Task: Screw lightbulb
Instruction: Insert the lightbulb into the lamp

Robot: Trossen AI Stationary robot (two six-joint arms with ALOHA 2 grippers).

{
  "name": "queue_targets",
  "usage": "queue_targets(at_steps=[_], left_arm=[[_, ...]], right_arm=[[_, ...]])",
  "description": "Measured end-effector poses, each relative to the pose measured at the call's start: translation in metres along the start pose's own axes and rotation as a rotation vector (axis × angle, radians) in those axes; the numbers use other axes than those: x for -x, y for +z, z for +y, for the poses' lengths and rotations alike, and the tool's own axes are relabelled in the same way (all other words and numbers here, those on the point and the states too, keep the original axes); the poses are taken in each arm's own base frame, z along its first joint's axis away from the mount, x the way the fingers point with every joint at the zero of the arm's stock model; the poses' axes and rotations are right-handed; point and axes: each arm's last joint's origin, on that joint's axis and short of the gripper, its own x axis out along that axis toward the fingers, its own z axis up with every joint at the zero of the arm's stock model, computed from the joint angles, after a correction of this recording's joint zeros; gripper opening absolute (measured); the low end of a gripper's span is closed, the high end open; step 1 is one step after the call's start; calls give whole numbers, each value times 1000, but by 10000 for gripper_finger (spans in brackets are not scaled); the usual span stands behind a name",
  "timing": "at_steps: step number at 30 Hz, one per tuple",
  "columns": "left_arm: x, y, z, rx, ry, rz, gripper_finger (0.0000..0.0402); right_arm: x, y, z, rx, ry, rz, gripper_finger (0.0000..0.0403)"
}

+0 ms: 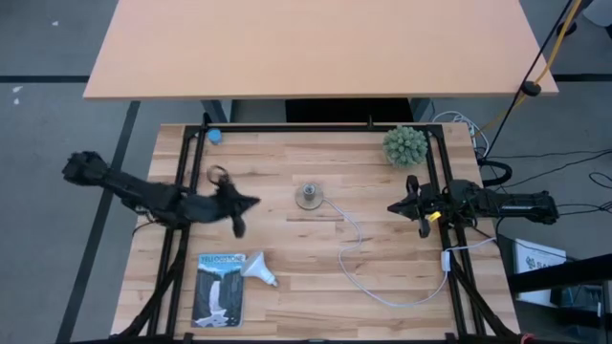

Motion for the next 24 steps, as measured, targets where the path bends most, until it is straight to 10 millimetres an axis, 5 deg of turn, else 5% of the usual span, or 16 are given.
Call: queue_targets(at_steps=[5, 12, 24], left_arm=[[-3, 14, -47, 39, -52, 138, 0], [23, 22, -114, 117, -82, 234, 0], [32, -47, -170, 330, 30, 635, 0]], right_arm=[[0, 0, 0, 0, 0, -1, 0], [0, 0, 0, 0, -1, 0, 0], [0, 0, 0, 0, 0, 0, 0]])
